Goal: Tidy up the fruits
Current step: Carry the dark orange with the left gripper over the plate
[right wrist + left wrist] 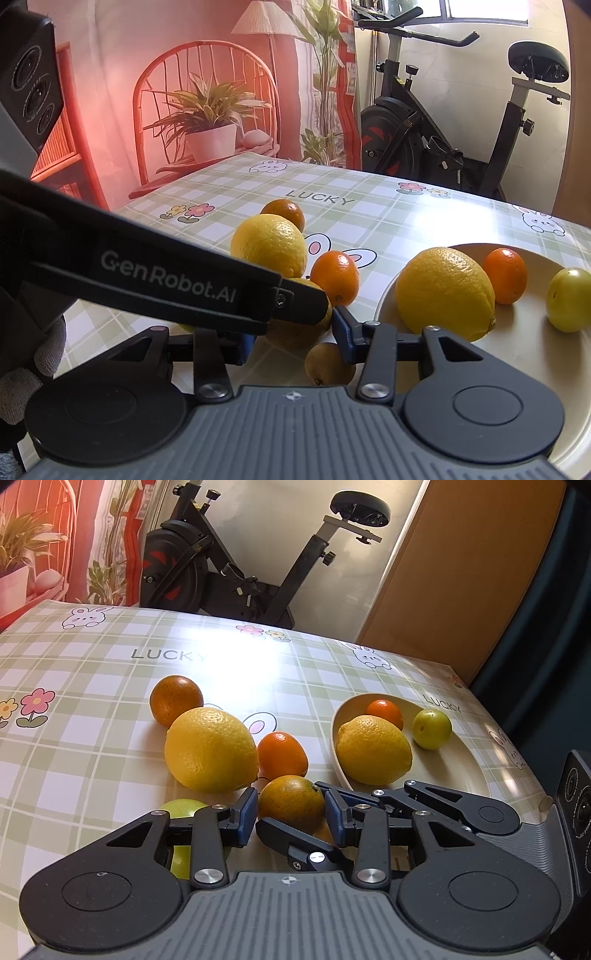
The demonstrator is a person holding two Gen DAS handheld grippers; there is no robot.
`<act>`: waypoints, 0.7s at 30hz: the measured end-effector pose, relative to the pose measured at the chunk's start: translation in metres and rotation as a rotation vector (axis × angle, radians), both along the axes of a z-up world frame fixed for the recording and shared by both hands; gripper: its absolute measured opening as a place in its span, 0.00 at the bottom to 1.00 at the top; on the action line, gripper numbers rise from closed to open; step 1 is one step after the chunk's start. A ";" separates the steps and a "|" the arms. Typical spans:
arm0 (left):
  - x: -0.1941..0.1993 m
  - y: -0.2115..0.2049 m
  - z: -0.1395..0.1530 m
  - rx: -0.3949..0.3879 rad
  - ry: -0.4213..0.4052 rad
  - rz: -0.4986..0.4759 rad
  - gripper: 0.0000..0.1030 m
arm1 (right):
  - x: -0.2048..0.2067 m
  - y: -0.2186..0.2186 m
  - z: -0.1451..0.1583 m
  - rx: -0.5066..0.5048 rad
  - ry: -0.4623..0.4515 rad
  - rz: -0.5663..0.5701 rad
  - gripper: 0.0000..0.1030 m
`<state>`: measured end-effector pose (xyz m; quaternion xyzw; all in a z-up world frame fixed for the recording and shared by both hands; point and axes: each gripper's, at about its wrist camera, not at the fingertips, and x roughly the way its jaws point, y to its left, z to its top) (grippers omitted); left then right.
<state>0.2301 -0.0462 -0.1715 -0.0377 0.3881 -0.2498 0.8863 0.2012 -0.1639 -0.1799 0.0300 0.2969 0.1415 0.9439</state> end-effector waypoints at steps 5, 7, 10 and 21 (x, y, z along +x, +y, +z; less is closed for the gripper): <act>-0.008 0.000 0.006 0.001 -0.026 -0.001 0.41 | -0.008 -0.007 0.003 0.039 -0.038 -0.009 0.44; -0.010 -0.001 0.009 0.000 -0.033 -0.003 0.41 | -0.012 -0.008 0.004 0.043 -0.055 -0.012 0.44; -0.017 -0.004 0.014 0.009 -0.052 -0.011 0.41 | -0.019 -0.009 0.005 0.057 -0.088 -0.020 0.44; -0.034 -0.040 0.026 0.048 -0.100 -0.084 0.41 | -0.048 -0.031 0.011 0.131 -0.166 -0.094 0.44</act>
